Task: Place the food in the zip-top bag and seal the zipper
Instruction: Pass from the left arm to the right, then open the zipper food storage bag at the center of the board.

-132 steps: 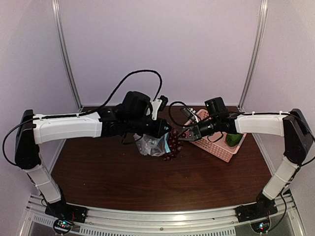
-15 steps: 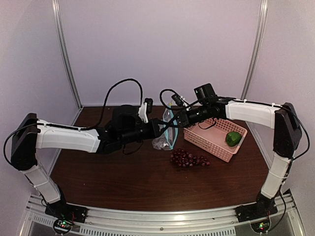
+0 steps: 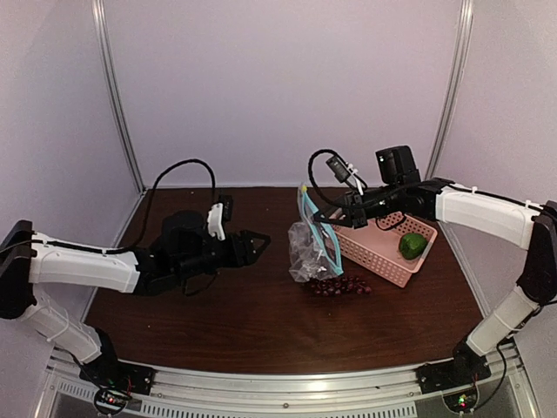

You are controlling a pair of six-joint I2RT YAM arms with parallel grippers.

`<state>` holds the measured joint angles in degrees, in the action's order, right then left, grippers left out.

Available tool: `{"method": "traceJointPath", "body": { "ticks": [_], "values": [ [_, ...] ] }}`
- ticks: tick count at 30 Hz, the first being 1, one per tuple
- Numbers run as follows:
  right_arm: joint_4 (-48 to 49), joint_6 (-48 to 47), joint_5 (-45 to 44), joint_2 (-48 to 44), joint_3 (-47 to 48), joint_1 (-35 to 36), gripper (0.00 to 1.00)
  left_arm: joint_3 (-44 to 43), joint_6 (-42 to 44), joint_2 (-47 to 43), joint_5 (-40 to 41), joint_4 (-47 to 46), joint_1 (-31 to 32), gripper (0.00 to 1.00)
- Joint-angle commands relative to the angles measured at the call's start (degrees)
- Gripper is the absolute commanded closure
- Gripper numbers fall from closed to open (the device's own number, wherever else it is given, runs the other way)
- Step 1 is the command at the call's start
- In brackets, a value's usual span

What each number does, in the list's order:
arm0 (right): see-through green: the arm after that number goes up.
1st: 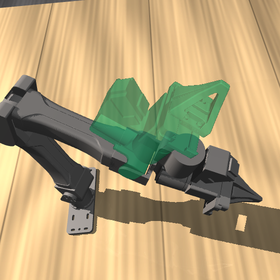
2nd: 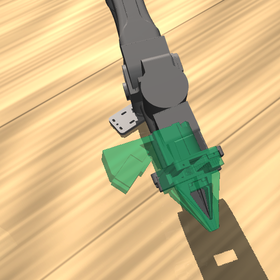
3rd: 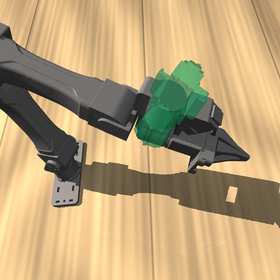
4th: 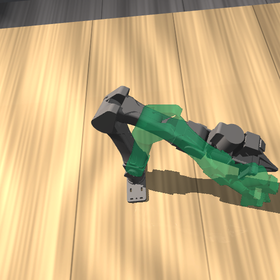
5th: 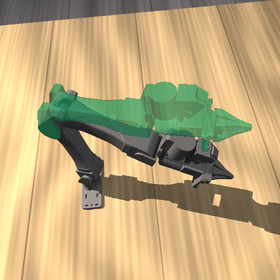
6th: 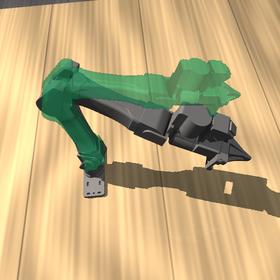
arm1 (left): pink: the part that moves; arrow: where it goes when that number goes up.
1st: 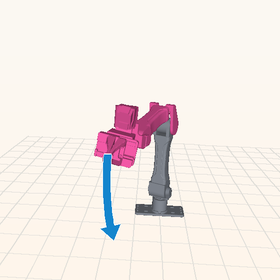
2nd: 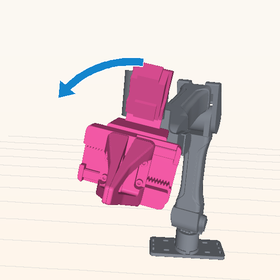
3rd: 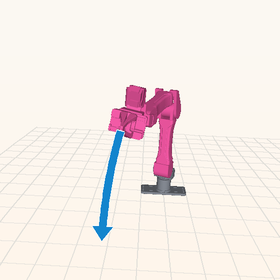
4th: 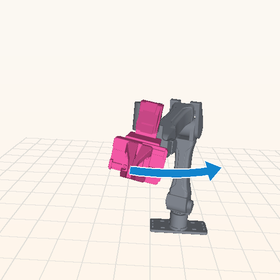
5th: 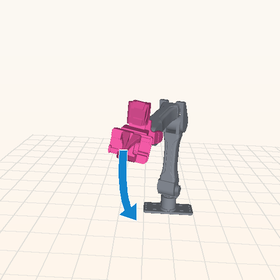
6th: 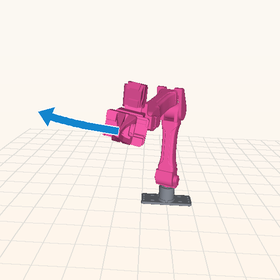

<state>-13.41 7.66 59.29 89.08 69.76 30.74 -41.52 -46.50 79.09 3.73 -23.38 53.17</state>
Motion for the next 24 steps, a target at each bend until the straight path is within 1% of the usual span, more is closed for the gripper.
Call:
{"method": "traceJointPath", "body": {
  "ticks": [1,2,3,4,6,10,14,15,17,20,24],
  "values": [
    [7.88,1.64,9.11,-2.95,-3.06,-0.16,1.00,4.36,-2.75,6.60,-10.47,-11.59,-0.22,0.31],
    [9.91,2.84,10.47,-3.50,-3.75,-0.16,1.00,4.88,-3.28,8.14,-13.33,-15.48,-0.18,0.29],
    [12.07,4.52,11.37,-4.00,-4.54,-0.16,1.00,5.23,-4.04,9.92,-16.21,-19.83,-0.19,0.25],
    [13.10,5.84,12.00,-4.33,-5.04,-0.16,1.00,5.42,-5.21,11.67,-18.75,-23.98,-0.17,0.24],
    [15.30,6.75,12.66,-4.81,-5.33,-0.16,1.00,5.75,-7.36,14.81,-23.26,-32.59,-0.17,0.28],
    [13.81,4.56,12.41,-5.02,-5.08,-0.23,1.00,7.43,-11.20,19.30,-26.97,-46.75,-0.18,0.32],
    [11.10,2.49,12.45,-5.23,-5.27,-0.29,1.00,9.58,-15.17,23.11,-28.86,-60.52,-0.17,0.32],
    [11.08,2.45,12.64,-5.30,-5.37,-0.33,1.00,9.17,-16.00,23.99,-29.25,-61.59,-0.17,0.32],
    [11.17,2.71,13.06,-5.32,-5.42,-0.34,1.00,7.68,-16.43,25.19,-29.11,-59.72,-0.17,0.34],
    [11.56,3.27,13.27,-5.61,-5.42,-0.34,1.00,5.71,-16.71,27.07,-29.20,-59.73,-0.17,0.44],
    [10.90,2.58,13.17,-5.68,-5.58,-0.34,1.00,4.92,-18.52,29.50,-29.16,-66.29,-0.55,0.58]
  ]
}}
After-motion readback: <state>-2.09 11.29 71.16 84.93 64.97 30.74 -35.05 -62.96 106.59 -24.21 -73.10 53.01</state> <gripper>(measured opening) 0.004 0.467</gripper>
